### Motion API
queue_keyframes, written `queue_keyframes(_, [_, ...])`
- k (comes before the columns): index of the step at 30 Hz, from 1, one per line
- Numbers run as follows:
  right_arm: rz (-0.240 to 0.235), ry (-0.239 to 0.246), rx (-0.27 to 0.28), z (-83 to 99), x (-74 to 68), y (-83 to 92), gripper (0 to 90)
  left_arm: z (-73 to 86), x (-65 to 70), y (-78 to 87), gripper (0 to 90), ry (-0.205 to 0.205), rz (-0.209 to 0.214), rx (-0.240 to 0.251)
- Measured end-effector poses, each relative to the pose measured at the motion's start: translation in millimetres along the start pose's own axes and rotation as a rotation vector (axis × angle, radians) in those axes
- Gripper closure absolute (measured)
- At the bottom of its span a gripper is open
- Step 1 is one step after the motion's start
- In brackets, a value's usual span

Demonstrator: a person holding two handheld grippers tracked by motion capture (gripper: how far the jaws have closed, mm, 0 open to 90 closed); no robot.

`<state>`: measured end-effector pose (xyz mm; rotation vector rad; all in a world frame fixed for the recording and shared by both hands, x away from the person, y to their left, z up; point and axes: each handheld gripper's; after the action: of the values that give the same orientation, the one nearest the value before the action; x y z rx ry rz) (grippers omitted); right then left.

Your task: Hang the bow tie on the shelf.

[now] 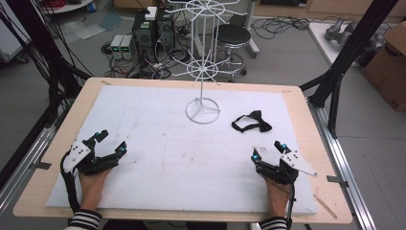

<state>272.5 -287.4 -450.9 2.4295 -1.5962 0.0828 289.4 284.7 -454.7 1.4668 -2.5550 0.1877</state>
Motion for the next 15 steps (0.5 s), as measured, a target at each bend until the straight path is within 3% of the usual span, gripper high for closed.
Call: queue_keyframes(15, [-0.001, -0.019, 0.008, 0.3, 1.0, 0.6, 11.3, 0.3, -0.3, 1.0, 15.6, 0.006, 0.000, 0.012])
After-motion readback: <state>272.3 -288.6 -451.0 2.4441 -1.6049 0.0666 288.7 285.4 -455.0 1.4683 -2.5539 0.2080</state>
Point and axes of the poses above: each handheld gripper's, and its own axes: y roughly backward along the jaws, z roughly out of its underside, x roughly to its right, and after that the axes turned 12 degrees about y, right-handed
